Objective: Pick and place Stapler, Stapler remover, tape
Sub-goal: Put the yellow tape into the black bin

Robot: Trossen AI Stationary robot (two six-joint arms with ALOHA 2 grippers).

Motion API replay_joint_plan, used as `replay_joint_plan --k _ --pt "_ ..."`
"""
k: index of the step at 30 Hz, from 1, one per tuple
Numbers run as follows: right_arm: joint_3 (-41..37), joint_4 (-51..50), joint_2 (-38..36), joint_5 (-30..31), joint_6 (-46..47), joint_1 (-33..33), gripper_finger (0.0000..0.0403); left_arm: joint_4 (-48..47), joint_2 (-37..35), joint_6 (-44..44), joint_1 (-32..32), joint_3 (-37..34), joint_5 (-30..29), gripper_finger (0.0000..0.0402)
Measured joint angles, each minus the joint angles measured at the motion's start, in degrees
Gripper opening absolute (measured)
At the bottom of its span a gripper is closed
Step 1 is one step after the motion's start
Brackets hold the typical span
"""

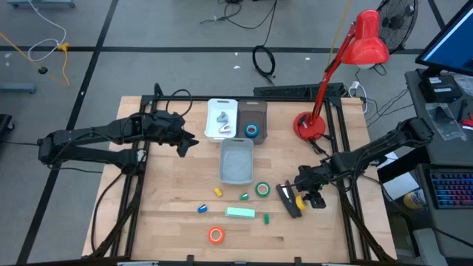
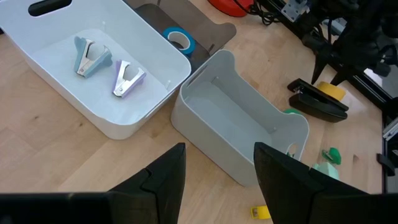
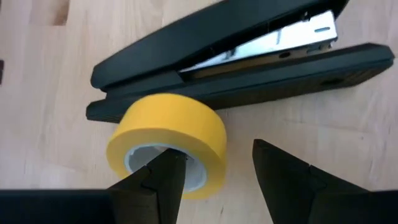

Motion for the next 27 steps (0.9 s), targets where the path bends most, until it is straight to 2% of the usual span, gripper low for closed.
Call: replay_joint_plan --k 6,16,23,27 --pt "0.0 0.9 0.0 0.1 0.1 0.0 0.0148 0.0 0.0 0.0 0.0 0.0 0.0 0.0191" --pt "0.0 -0.9 0.0 -0.4 2.8 0.0 0.0026 0.0 0.0 0.5 0.0 0.0 0.0 0.0191" --pt "0.0 -1.6 -0.3 -2.2 6.8 0.0 0.0025 0.0 0.0 0.8 0.0 0.0 0.0 0.0191" --pt "0.0 -2.4 -1.8 -6.0 10.2 0.0 0.0025 0.0 0.0 0.8 0.0 0.0 0.0 0.0191"
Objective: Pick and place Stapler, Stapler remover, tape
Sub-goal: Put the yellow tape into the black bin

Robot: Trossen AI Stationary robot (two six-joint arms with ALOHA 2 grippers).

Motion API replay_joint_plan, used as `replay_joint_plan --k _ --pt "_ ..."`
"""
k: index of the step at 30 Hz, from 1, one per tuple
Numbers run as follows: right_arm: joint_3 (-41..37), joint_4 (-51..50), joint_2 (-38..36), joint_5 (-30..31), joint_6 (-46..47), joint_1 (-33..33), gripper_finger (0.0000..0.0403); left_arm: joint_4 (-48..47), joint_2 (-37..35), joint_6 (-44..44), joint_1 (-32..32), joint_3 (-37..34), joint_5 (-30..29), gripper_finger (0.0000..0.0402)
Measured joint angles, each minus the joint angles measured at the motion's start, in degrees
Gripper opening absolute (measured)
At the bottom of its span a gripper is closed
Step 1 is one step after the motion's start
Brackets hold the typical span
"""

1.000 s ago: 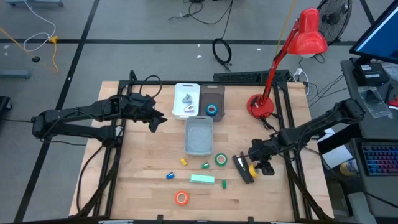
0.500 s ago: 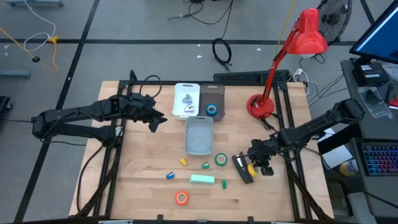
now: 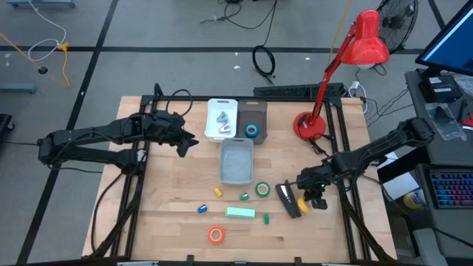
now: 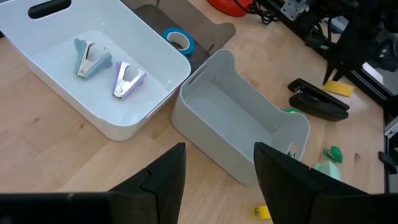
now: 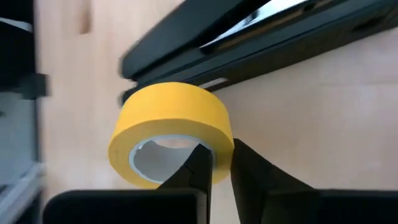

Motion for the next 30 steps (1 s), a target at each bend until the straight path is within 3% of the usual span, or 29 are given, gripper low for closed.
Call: replay_joint_plan --k 9,15,23,30 --pt "0.7 0.6 -8.6 -8.5 11.5 0.0 0.0025 0.0 0.0 1.2 0.0 0.0 0.0 0.0191" --pt "1.1 11.0 -14.0 -9.0 16.6 -1.1 0.0027 0.0 0.0 1.6 0.0 0.0 -1.0 0.0191" --pt "1.1 28.2 -15.1 0.4 14.9 -6.8 0.0027 0.0 0.0 2.7 0.0 0.0 -1.5 0.0191" --pt "1.1 38.7 -15.1 13.9 6.0 -13.0 0.0027 0.0 0.0 2.9 0.0 0.0 -1.5 0.0191"
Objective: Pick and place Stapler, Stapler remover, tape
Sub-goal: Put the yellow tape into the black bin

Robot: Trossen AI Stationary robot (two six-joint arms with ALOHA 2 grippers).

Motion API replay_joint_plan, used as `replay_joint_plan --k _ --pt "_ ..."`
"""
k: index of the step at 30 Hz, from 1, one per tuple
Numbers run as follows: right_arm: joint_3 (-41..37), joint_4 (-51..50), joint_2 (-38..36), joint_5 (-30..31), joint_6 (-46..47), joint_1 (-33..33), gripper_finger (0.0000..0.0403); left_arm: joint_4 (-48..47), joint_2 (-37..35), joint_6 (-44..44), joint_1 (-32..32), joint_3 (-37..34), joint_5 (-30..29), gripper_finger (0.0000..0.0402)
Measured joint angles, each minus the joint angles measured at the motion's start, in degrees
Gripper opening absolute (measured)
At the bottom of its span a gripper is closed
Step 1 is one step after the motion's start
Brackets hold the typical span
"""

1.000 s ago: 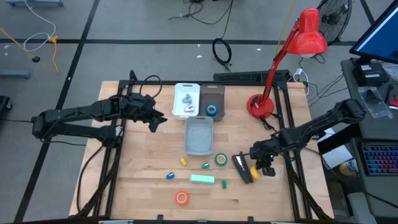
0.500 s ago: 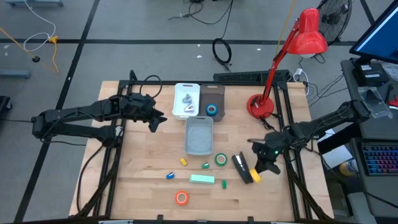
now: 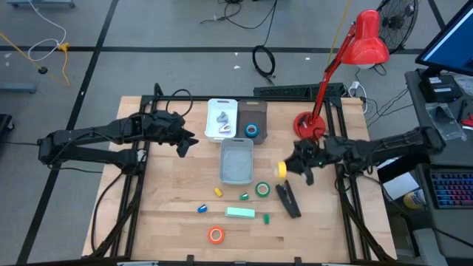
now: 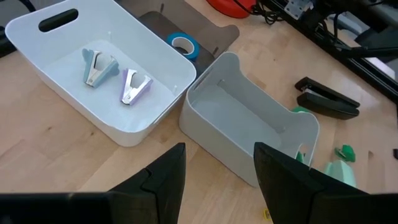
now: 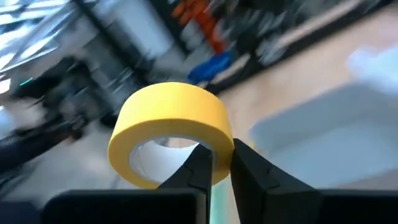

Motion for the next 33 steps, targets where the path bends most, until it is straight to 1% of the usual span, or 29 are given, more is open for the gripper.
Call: replay_joint_plan --k 4,7,11,15,20,26,29,33 --pt "0.0 3.4 0.9 8.6 -5.9 -3.1 0.0029 0.0 0.0 0.2 0.0 0.0 0.0 0.0191" --pt "0.1 5.5 2.9 11.7 -9.3 -5.3 0.0028 0.0 0.0 0.6 0.0 0.0 0.0 0.0191" --pt "1.6 5.1 6.9 13.2 -13.1 -8.0 0.0028 0.0 0.0 0.6 0.0 0.0 -0.8 0.0191" --pt "5.2 4.2 11.4 13.3 -16.8 -10.7 0.0030 0.0 0.0 0.6 0.0 0.0 -1.0 0.0191" --pt "11.9 -1.9 17.3 13.7 -22.1 -14.1 0.0027 0.0 0.0 0.6 0.0 0.0 -1.0 0.0191" --pt "20.1 -11.9 24.2 17.5 -26.7 -17.6 0.0031 0.0 0.0 0.6 0.0 0.0 -1.0 0.0191" --pt "23.6 -14.4 27.5 19.1 -29.4 -19.2 0.0029 0.0 0.0 1.3 0.0 0.0 -1.1 0.0191" --pt "27.1 -16.0 31.7 19.3 -31.7 -21.6 0.0029 0.0 0.0 1.4 0.0 0.0 -1.5 0.0191"
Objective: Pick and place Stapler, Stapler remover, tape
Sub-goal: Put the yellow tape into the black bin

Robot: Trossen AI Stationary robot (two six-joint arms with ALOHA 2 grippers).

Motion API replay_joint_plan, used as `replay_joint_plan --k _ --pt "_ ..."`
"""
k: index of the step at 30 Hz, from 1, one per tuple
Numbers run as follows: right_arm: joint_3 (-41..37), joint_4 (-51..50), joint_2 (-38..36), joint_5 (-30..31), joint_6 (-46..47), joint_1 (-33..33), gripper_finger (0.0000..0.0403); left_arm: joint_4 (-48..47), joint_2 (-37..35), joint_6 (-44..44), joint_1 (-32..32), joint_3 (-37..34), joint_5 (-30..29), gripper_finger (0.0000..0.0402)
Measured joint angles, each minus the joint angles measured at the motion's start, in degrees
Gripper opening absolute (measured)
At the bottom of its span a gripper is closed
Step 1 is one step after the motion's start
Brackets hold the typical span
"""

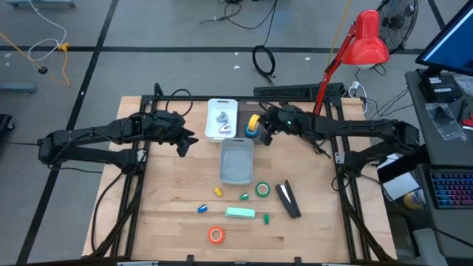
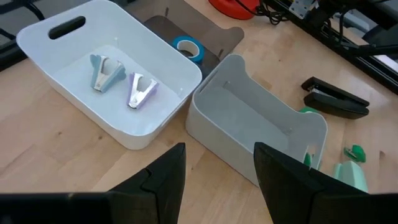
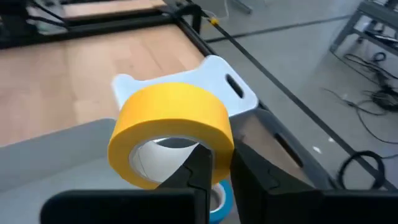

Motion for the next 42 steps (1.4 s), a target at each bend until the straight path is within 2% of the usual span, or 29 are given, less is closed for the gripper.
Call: replay_joint_plan --k 11,19,26,31,42 --pt "2.7 1.3 8.8 -0.2 -2.3 -6.1 0.0030 0.0 0.0 0.1 0.0 0.0 -1.3 0.0191" --pt "5.2 -2.3 10.7 -0.7 -2.3 -9.9 0.0028 0.0 0.0 -0.1 0.0 0.0 -1.5 0.0191" --pt "6.5 -2.8 10.7 -7.7 0.6 -13.9 0.0030 0.0 0.0 -0.3 0.0 0.0 -3.2 0.0191" --pt "6.5 -3.0 13.7 -11.2 2.2 -15.1 0.0029 0.1 0.0 -0.4 0.0 0.0 -3.9 0.0191" --pt "8.8 -2.6 20.7 -13.0 2.2 -14.9 0.0032 0.1 0.0 -1.4 0.1 0.0 -4.0 0.0191"
